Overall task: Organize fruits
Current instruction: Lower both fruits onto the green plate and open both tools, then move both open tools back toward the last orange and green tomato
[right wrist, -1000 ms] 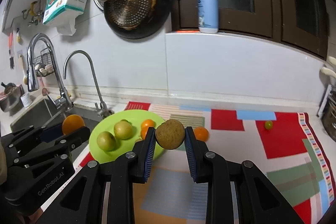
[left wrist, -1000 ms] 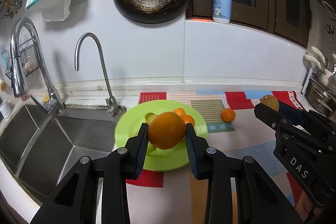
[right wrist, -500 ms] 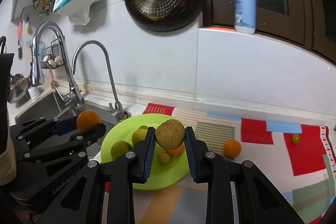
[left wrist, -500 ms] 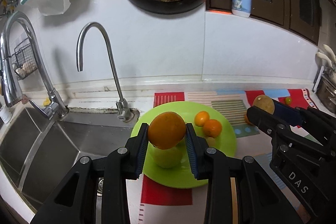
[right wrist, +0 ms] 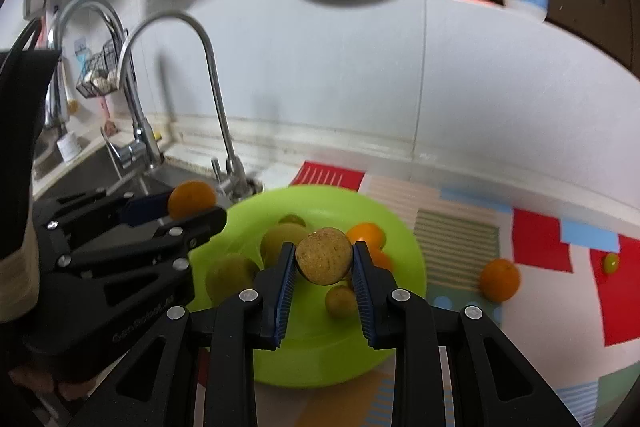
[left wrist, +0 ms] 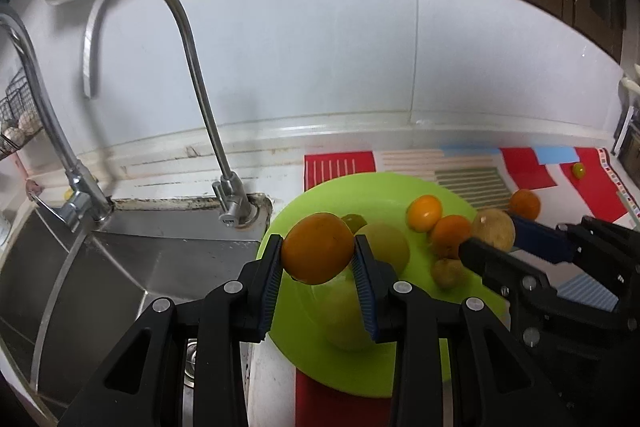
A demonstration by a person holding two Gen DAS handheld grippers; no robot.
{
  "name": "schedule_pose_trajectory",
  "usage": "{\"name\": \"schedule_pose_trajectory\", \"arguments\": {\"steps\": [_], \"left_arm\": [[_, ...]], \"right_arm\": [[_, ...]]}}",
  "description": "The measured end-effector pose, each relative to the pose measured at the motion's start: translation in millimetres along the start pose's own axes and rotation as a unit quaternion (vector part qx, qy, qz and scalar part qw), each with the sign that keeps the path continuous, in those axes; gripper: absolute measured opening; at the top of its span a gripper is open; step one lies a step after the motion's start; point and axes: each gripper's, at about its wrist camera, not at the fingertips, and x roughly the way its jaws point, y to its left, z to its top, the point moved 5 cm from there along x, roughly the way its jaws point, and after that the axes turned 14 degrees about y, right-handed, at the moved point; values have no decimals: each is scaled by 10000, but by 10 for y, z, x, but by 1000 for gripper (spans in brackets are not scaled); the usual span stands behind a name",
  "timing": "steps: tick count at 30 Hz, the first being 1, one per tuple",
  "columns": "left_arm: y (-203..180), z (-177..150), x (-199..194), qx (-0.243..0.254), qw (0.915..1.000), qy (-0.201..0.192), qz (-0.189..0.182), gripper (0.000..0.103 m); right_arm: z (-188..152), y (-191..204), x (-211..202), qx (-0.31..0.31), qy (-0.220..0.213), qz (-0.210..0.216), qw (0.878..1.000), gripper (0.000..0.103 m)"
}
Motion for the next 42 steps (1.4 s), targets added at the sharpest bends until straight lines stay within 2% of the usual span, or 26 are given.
{"name": "schedule_pose_trajectory", "arguments": {"steps": [10, 13, 16, 26, 29, 39, 42], "left_arm": [[4, 21, 289, 72, 9995, 292, -66, 35], [-7, 19, 250, 68, 9996, 251, -69, 38], [-5, 5, 170, 8, 9997, 225, -72, 39], [-31, -101, -232, -180, 9998, 47, -43, 49], [-61, -129, -369, -214, 9998, -33, -54, 50], [-239, -207, -798, -122, 9994, -324, -87, 54], [-324, -226, -921, -85, 9991, -411, -103, 60]], "right_arm": [[-74, 29, 314, 38, 365, 180, 9992, 29], [-72, -8, 314, 130, 383, 175, 9990, 37], [-65, -46, 280, 178, 351, 121, 9992, 38], [-90, -167, -82, 367, 99, -67, 9993, 38], [-101, -198, -217, 417, -11, -115, 9991, 44], [-181, -350, -736, 625, -375, -328, 9968, 44], [-230, -398, -863, 681, -467, -388, 9958, 50]]}}
